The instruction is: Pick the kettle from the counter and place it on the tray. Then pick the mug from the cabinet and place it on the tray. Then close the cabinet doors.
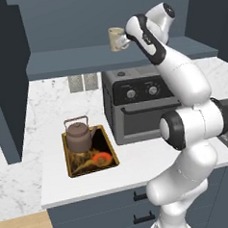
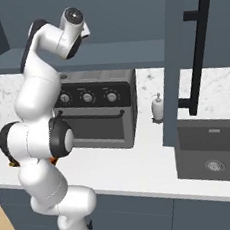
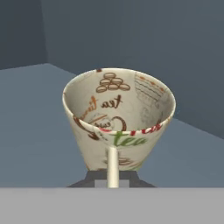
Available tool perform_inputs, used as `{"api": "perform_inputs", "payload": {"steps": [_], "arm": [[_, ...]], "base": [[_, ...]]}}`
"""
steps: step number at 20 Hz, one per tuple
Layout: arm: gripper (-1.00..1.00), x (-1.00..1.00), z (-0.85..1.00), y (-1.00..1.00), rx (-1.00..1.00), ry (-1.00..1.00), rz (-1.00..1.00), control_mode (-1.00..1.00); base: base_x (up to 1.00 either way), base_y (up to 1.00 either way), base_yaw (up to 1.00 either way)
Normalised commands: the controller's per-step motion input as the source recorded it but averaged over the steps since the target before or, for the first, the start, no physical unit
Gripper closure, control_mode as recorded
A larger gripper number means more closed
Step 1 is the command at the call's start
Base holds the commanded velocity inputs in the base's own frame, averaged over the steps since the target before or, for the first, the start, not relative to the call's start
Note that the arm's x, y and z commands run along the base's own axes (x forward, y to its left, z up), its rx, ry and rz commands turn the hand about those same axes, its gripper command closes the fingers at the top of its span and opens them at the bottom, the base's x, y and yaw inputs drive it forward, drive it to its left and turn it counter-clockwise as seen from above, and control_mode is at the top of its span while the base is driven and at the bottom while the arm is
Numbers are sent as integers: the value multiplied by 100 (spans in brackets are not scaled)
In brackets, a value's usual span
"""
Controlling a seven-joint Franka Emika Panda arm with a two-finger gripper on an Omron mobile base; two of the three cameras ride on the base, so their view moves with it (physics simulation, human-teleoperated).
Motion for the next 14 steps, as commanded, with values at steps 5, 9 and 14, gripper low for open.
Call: {"api": "perform_inputs", "payload": {"steps": [5, 9, 14], "arm": [[100, -39, 0, 11, 0, -8, 0, -100], [100, -91, 0, 22, 0, 0, 5, -100], [100, -100, -1, 18, -1, 0, 18, -100]], "base": [[0, 0, 0], [0, 0, 0], [0, 0, 0]]}}
